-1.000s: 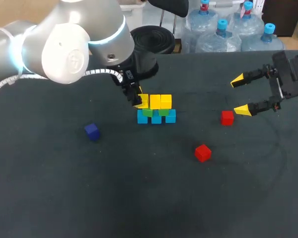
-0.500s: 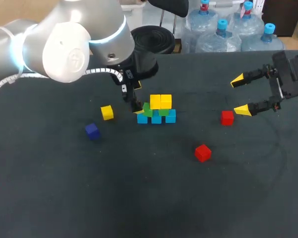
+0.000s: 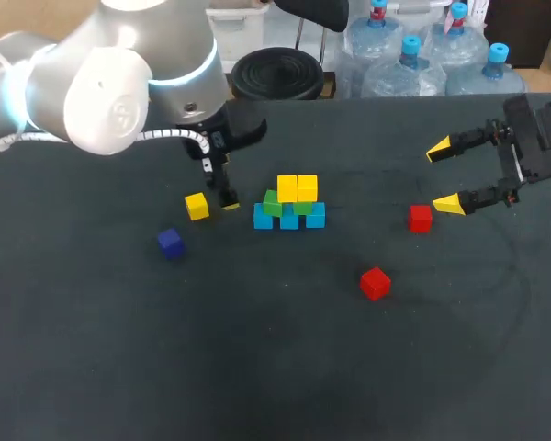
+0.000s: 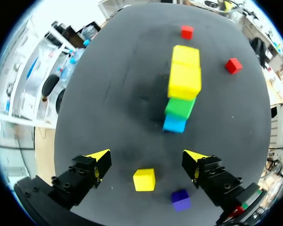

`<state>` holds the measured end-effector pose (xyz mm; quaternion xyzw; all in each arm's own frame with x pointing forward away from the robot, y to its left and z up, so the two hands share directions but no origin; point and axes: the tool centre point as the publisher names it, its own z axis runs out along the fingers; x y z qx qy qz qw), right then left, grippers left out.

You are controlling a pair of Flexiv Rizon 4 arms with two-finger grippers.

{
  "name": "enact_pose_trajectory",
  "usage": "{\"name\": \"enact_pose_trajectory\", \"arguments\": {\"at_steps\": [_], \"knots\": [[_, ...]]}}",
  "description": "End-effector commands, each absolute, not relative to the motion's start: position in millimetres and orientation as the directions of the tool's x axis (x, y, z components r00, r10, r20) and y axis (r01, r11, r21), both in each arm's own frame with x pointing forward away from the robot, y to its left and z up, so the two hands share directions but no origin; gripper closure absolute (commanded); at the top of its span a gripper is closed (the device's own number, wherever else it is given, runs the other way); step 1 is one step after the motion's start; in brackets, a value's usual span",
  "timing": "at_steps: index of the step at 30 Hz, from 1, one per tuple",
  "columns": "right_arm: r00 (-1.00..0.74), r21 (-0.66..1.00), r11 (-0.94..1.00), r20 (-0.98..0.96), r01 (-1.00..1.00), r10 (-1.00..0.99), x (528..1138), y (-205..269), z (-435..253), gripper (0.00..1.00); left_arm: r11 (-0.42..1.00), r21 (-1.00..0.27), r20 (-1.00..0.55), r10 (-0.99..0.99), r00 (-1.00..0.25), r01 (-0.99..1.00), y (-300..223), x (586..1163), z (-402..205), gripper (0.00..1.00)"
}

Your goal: Place the blue cubes, place green cubes on the blue cubes, place the yellow cubes on the green cubes, then place the red cubes on the yellow cubes, and place purple cube on the red cubes.

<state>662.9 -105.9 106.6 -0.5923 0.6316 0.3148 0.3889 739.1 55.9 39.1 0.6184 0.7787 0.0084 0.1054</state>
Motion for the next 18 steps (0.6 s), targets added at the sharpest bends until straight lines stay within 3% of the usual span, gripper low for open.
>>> {"name": "enact_pose_trajectory", "arguments": {"at_steps": [1,9,18], "knots": [[0.005,-0.065,0.101,-0.865,-0.993,-0.503,663,-105,106,0.00,0.267,0.134,-0.151,0.957,-0.246,0.954,70,741,37,0.00],[0.005,-0.065,0.101,-0.865,-0.993,-0.503,663,-105,106,0.00,0.299,0.118,-0.135,0.950,-0.283,0.947,89,737,31,0.00],[0.005,-0.065,0.101,-0.865,-0.993,-0.503,663,-105,106,0.00,0.288,0.102,-0.109,0.955,-0.277,0.952,99,731,22,0.11]]}}
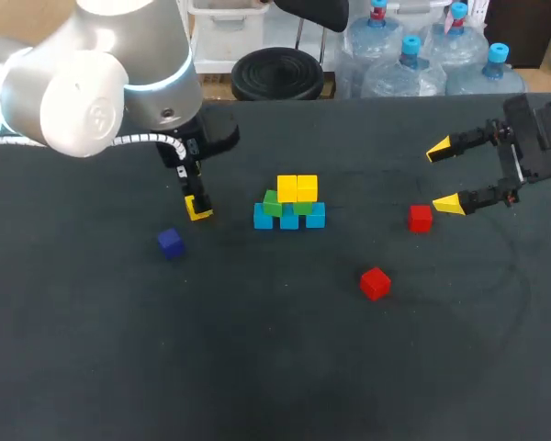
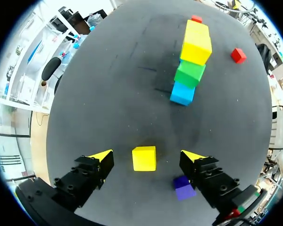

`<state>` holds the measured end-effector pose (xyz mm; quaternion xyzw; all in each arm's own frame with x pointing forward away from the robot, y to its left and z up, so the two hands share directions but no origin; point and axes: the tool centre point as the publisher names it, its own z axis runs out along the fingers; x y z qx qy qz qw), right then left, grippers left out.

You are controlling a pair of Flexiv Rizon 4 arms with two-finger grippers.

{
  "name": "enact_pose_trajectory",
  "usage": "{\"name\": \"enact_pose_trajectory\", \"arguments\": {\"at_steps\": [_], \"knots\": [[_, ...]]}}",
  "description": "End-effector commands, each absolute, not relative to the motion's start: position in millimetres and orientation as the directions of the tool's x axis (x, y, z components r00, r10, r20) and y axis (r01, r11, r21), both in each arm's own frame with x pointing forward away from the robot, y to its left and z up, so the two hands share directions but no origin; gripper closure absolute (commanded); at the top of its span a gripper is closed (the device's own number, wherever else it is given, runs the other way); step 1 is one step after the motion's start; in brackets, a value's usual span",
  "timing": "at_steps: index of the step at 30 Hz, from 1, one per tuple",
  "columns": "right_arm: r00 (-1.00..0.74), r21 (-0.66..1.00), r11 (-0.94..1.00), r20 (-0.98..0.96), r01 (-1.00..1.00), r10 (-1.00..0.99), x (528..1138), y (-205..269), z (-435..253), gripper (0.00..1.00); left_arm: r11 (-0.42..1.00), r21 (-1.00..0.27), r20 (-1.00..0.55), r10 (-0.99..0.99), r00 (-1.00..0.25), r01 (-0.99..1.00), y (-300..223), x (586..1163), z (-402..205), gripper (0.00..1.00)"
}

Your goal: Place the blue cubes, place green cubes on the blue cubes, place the yellow cubes on the green cubes, then place the red cubes on the yellow cubes, and place purple cube on the red cubes.

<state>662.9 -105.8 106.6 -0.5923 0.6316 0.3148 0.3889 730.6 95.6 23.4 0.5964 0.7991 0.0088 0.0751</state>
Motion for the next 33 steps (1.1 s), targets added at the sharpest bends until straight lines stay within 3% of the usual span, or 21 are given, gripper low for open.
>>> {"name": "enact_pose_trajectory", "arguments": {"at_steps": [1,5,22,27,30,33], "knots": [[0.005,-0.065,0.101,-0.865,-0.993,-0.503,663,-105,106,0.00,0.290,0.101,-0.107,0.954,-0.279,0.952,100,731,21,0.13],[0.005,-0.065,0.101,-0.865,-0.993,-0.503,663,-105,106,0.00,0.303,0.100,-0.106,0.950,-0.293,0.948,105,734,20,0.22],[0.005,-0.065,0.101,-0.865,-0.993,-0.503,663,-105,106,0.00,0.310,0.080,-0.101,0.948,-0.302,0.947,106,735,8,0.29],[0.005,-0.065,0.101,-0.865,-0.993,-0.503,663,-105,106,0.00,0.312,0.076,-0.106,0.947,-0.303,0.947,105,736,5,0.36],[0.005,-0.065,0.101,-0.865,-0.993,-0.503,663,-105,106,0.00,0.312,0.074,-0.109,0.947,-0.303,0.947,104,737,3,0.51],[0.005,-0.065,0.101,-0.865,-0.993,-0.503,663,-105,106,0.00,0.310,0.071,-0.113,0.947,-0.301,0.948,103,737,1,0.52]]}}
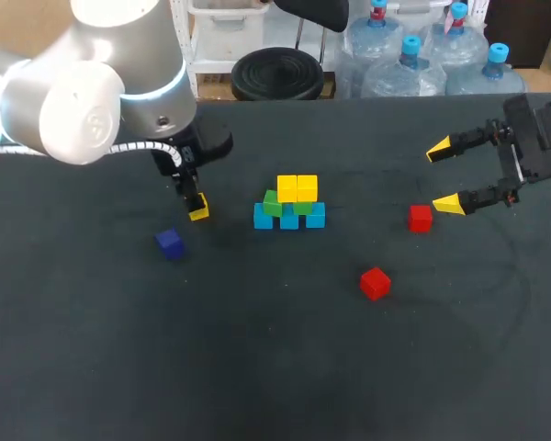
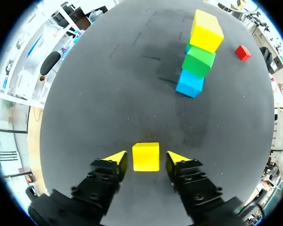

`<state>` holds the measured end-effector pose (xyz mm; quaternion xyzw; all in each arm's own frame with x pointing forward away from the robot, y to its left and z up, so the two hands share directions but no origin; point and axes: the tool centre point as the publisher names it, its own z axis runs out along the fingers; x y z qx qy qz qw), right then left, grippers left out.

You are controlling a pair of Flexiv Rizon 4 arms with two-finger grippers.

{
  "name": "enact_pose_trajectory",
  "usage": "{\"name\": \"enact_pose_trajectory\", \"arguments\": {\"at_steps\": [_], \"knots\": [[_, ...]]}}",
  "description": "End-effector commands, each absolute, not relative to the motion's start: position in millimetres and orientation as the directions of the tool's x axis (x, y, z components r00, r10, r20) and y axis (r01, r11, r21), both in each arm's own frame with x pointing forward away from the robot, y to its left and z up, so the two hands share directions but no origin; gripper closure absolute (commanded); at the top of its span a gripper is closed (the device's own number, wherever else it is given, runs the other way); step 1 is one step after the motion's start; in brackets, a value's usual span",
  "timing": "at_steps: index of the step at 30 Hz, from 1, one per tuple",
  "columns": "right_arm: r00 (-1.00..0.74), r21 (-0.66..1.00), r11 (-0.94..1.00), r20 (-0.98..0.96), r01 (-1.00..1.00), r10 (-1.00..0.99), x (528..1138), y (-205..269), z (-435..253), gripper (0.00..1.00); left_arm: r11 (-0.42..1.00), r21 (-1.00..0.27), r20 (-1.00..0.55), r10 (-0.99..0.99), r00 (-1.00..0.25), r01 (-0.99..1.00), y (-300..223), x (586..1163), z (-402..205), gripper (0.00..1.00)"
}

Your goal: Place the blue cubes, place green cubes on the blue cubes, place the yellow cubes on the green cubes, then place the red cubes on the yellow cubes, and place purple cube on the red cubes.

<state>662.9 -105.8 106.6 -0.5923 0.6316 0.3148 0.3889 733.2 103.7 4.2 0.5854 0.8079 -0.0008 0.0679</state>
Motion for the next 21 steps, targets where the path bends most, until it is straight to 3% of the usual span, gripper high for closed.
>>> {"name": "enact_pose_trajectory", "arguments": {"at_steps": [1,9,11,12,13,21], "knots": [[0.005,-0.065,0.101,-0.865,-0.993,-0.503,663,-105,106,0.00,0.309,0.070,-0.113,0.947,-0.300,0.949,102,737,1,0.51],[0.005,-0.065,0.101,-0.865,-0.993,-0.503,663,-105,106,0.00,0.305,0.064,-0.119,0.948,-0.296,0.950,100,737,-1,0.60],[0.005,-0.065,0.101,-0.865,-0.993,-0.503,663,-105,106,0.00,0.304,0.064,-0.119,0.948,-0.296,0.950,100,736,-1,0.76],[0.005,-0.065,0.101,-0.865,-0.993,-0.503,663,-105,106,0.00,0.304,0.065,-0.120,0.948,-0.295,0.950,100,736,0,0.93],[0.005,-0.065,0.101,-0.865,-0.993,-0.503,663,-105,106,0.00,0.303,0.067,-0.122,0.948,-0.294,0.951,100,736,1,1.00],[0.005,-0.065,0.101,-0.865,-0.993,-0.503,663,-105,106,0.00,0.281,0.078,-0.119,0.955,-0.271,0.957,98,731,15,1.00]]}}
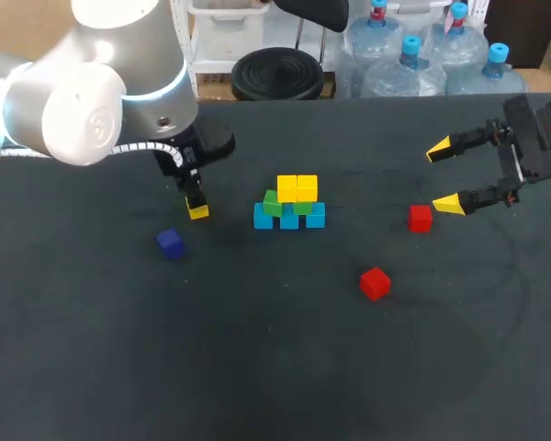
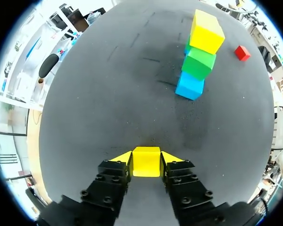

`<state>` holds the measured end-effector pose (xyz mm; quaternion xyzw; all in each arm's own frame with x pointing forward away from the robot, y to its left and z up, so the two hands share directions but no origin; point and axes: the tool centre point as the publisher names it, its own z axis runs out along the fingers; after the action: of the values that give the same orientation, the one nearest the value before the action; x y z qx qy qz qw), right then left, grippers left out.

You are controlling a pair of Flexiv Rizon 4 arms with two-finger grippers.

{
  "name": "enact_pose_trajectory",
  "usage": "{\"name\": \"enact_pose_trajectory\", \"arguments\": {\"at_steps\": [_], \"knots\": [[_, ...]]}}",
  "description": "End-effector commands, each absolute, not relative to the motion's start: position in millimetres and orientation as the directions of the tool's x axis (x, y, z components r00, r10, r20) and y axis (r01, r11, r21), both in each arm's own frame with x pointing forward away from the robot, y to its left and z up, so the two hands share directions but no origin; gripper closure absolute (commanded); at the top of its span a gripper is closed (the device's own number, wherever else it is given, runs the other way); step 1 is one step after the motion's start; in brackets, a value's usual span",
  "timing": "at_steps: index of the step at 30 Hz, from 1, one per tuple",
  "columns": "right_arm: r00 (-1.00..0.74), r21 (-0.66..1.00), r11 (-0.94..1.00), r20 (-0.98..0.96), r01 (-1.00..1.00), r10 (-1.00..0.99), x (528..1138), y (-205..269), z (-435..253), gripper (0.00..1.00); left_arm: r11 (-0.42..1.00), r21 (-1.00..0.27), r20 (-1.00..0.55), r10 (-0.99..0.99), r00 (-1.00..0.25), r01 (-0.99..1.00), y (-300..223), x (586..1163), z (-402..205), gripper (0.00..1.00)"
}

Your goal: Place the blue cubes, place green cubes on the blue cubes, place the yellow cubes on the green cubes, then place the red cubes on the yellow cubes, and place purple cube on the red cubes.

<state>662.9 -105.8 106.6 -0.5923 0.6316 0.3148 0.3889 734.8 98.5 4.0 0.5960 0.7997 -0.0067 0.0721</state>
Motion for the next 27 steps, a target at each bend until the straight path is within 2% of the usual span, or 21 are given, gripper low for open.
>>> {"name": "enact_pose_trajectory", "arguments": {"at_steps": [1,14,27], "knots": [[0.005,-0.065,0.101,-0.865,-0.993,-0.503,663,-105,106,0.00,0.273,0.085,-0.123,0.957,-0.262,0.958,97,730,20,1.00],[0.005,-0.065,0.101,-0.865,-0.993,-0.503,663,-105,106,0.00,0.142,0.100,-0.190,0.974,-0.121,0.985,48,719,72,1.00],[0.005,-0.065,0.101,-0.865,-0.993,-0.503,663,-105,106,0.00,0.079,0.102,-0.189,0.980,-0.059,0.992,23,717,84,1.00]]}}
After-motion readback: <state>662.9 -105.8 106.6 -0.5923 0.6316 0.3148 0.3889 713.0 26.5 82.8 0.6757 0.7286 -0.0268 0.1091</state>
